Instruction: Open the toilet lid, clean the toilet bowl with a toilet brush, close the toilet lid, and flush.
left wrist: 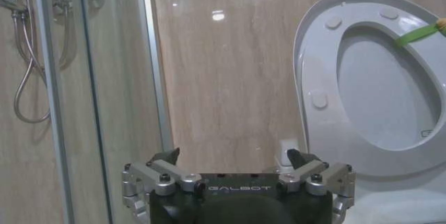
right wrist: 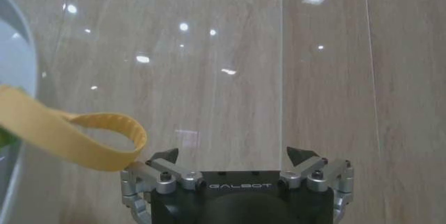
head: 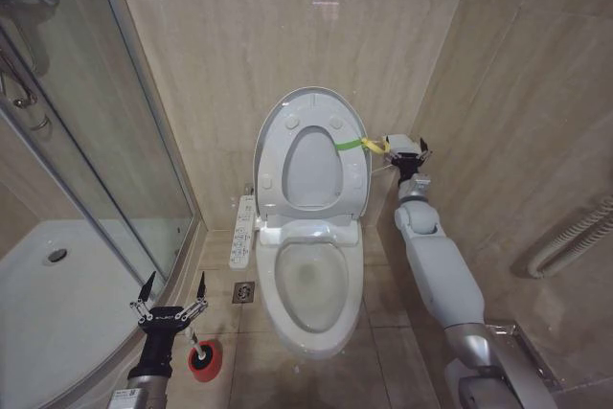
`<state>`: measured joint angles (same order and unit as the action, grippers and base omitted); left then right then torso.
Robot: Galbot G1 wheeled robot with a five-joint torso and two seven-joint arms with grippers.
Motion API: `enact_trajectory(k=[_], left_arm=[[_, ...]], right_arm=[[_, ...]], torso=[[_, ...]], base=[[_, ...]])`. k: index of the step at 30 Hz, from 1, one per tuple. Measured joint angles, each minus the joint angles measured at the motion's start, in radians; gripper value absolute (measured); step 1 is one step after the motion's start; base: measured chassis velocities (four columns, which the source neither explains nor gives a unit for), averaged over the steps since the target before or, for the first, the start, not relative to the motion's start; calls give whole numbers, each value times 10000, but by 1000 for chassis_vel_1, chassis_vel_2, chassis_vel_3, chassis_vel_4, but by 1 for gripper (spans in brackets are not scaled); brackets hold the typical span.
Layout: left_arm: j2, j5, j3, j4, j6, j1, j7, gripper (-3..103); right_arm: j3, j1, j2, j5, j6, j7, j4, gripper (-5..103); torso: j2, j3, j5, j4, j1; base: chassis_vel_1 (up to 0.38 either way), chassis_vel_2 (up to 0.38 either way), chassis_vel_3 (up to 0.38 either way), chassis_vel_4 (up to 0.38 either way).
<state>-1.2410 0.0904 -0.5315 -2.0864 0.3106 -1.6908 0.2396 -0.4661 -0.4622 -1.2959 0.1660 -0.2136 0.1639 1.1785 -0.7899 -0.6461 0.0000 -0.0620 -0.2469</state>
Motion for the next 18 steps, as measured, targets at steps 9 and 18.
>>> enact_trajectory(k=[9, 18], left_arm=[[0, 0, 0, 0, 0, 0, 0, 100], [0, 0, 0, 0, 0, 0, 0, 100]], right_arm=[[36, 339, 89, 250, -3, -82, 51, 100], [139, 964, -152, 247, 94, -117, -231, 100]], torso=[[-1, 0, 1, 0, 0], [-1, 0, -1, 1, 0]], base=[[0, 0, 0, 0], [0, 0, 0, 0]])
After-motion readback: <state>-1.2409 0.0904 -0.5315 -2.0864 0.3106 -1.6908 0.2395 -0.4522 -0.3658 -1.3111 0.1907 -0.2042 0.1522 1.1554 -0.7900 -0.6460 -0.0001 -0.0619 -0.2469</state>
